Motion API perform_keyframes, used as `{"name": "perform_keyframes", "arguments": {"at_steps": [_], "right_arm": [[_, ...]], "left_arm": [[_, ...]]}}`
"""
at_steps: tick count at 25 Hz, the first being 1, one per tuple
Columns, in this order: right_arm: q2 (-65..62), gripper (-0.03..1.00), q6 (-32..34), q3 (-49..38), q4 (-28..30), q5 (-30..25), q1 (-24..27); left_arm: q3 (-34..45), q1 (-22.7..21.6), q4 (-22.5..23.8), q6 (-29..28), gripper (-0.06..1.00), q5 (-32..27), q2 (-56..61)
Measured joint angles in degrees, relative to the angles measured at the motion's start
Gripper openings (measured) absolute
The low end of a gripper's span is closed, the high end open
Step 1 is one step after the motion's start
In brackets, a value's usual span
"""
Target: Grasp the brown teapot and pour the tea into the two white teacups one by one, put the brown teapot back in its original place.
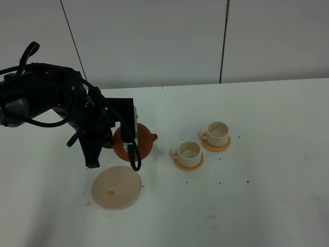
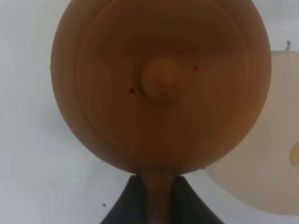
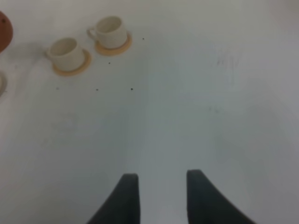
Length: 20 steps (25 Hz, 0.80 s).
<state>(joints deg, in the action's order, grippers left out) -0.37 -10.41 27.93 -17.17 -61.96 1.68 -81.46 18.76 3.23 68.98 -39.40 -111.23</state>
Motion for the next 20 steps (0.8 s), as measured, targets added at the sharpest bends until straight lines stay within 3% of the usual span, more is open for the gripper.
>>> {"name": "perform_keyframes", "arguments": {"at_steps": [4, 20], "right_arm": [[0.0, 0.24, 0.0, 0.0, 0.0, 0.0, 0.0], [0.0, 0.24, 0.0, 0.0, 0.0, 0.0, 0.0]], "left_arm": [[-3.66, 0.87, 0.14, -0.52, 0.17, -1.22, -2.03], [-33.74, 5.23, 2.98, -1.2, 0.17, -10.05, -20.76]]}}
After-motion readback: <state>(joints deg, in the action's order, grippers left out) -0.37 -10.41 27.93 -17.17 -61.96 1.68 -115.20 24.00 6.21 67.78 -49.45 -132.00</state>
